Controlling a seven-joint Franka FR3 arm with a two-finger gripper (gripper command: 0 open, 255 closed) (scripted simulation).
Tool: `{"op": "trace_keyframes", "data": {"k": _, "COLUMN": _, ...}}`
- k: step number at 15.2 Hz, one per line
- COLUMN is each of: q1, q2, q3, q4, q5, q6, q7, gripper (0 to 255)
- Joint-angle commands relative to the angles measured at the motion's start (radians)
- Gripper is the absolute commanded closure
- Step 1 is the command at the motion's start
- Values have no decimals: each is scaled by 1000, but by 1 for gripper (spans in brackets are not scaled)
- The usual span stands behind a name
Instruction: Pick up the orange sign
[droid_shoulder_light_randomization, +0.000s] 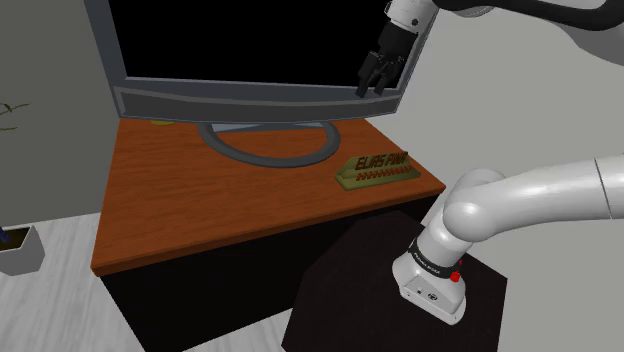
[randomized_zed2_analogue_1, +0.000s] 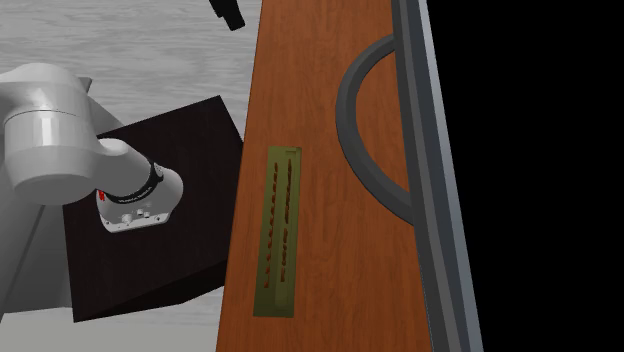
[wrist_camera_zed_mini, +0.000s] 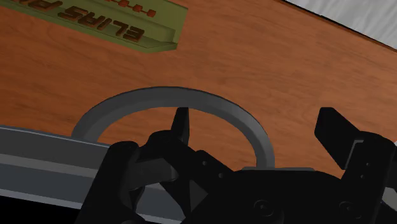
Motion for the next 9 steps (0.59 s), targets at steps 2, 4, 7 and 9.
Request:
{"op": "trace_keyframes", "data": {"k": 2, "q1": 7, "q2": -20, "q3": -20, "q4": -35, "q5": -11, "q6": 9, "q7": -47, "gripper": 0}}
{"op": "trace_keyframes", "data": {"k": 4, "q1": 19, "q2": -57, "q3": -62, "q4": -100, "q5": -37, "q6": 27, "q7": -140, "gripper": 0}}
{"op": "trace_keyframes", "data": {"k": 7, "q1": 31, "q2": -101, "q3": -130, "q4": -188, "q5": -85, "q6": 53, "q7": -282, "gripper": 0}}
{"op": "trace_keyframes", "data": {"k": 9, "q1": 36, "q2": -123, "q3": -181, "q4": -238, "q5": -124, "q6": 72, "q7": -377, "gripper": 0}}
